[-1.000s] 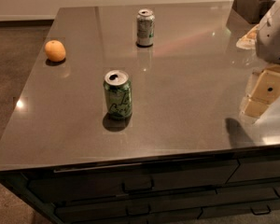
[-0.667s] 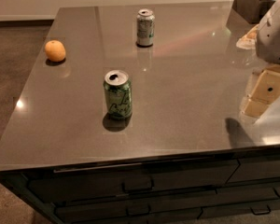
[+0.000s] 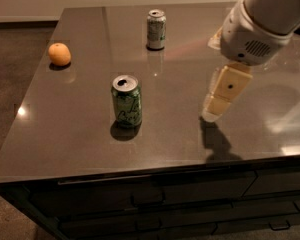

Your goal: Move green can near orange

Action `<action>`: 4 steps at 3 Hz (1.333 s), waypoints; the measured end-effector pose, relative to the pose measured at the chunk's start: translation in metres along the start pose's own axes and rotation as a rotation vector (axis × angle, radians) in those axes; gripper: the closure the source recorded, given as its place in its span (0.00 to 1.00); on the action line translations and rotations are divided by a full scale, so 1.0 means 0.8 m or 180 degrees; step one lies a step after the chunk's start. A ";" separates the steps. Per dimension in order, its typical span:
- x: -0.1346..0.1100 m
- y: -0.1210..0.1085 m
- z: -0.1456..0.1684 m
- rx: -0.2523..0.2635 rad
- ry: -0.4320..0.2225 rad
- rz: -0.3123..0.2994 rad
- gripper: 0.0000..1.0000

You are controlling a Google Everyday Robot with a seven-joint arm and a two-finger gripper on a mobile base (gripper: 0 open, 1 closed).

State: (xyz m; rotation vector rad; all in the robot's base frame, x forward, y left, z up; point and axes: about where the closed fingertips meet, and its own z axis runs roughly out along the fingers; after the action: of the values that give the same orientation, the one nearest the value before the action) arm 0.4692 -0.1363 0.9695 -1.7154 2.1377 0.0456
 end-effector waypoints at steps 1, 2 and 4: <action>-0.078 0.003 0.036 -0.0155 -0.0314 -0.0024 0.00; -0.125 0.010 0.059 -0.0251 -0.0530 -0.0057 0.00; -0.178 0.013 0.112 -0.0520 -0.0920 0.0055 0.00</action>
Offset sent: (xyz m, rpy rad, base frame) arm 0.0329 0.1557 -0.0223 0.2468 0.0461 0.1180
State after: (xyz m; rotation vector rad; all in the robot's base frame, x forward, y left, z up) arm 0.5090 0.0232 0.9306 -1.6613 1.9788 0.4563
